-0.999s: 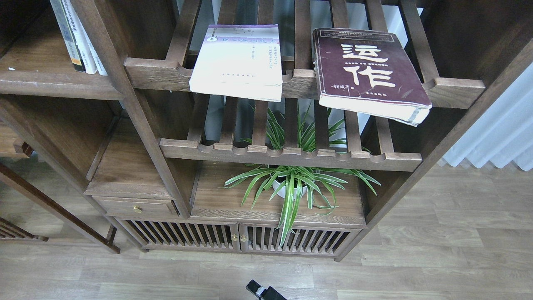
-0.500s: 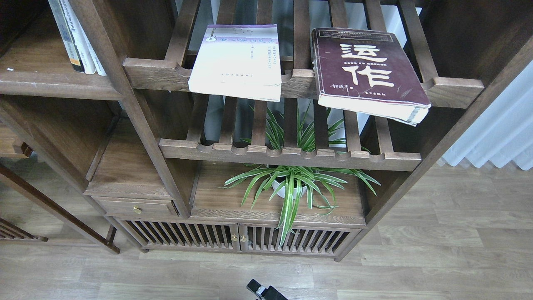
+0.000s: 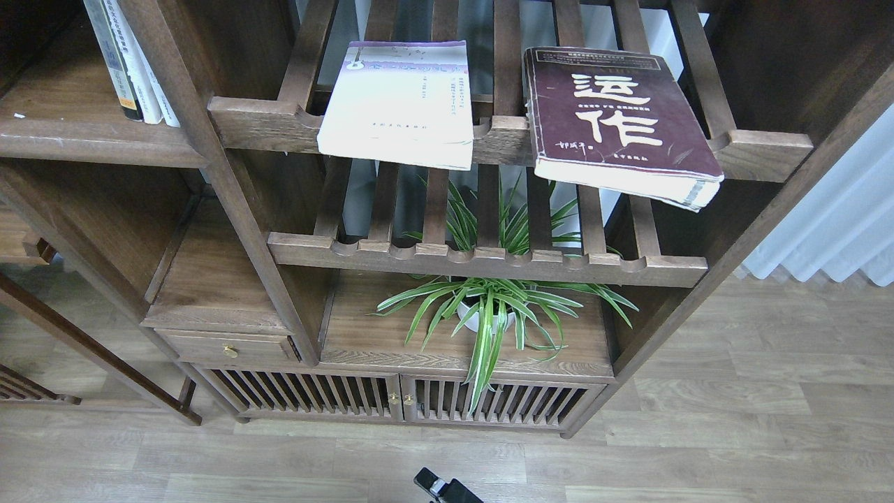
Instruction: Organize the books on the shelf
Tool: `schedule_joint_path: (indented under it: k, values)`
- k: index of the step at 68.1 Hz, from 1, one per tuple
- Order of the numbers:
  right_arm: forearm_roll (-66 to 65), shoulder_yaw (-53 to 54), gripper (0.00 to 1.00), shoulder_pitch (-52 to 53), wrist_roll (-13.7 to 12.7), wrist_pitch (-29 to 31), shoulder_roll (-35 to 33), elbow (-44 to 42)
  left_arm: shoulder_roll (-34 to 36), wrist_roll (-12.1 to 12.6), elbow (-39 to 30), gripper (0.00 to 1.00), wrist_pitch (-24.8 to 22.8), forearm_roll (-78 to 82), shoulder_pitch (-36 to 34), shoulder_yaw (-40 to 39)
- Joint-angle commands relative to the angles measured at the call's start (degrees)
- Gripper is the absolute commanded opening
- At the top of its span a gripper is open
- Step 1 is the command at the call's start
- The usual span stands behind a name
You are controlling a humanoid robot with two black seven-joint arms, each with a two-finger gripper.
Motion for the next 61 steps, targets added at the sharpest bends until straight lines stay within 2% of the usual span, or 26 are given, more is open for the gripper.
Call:
schedule_joint_path:
  k: [1, 19, 33, 45, 61]
  values:
    - [0.08, 0.07, 0.99, 0.0, 0.0, 0.0, 0.0, 0.0, 0.54, 0.12, -1.1, 0.13, 0.02, 0.01, -0.04, 0.21]
    - [0.08, 0.07, 0.99, 0.0, 0.09, 0.0, 0.0, 0.0, 0.71, -0.14, -1.81, 0.13, 0.02, 0.01, 2.33, -0.85]
    - [0.08, 0.07, 0.99, 0.0, 0.09, 0.0, 0.0, 0.0, -2.27, -2.52, -1.28, 0.12, 0.02, -4.3, 7.34, -6.91]
    - [0.08, 0.07, 0.99, 0.0, 0.09, 0.0, 0.0, 0.0, -3.94, -2.78, -1.46, 0.11, 0.02, -5.0, 10.15, -12.18]
    - [0.08, -0.02, 0.99, 0.0, 0.0, 0.0, 0.0, 0.0, -3.95, -2.61, -2.07, 0.12, 0.02, -5.09, 12.44, -10.96]
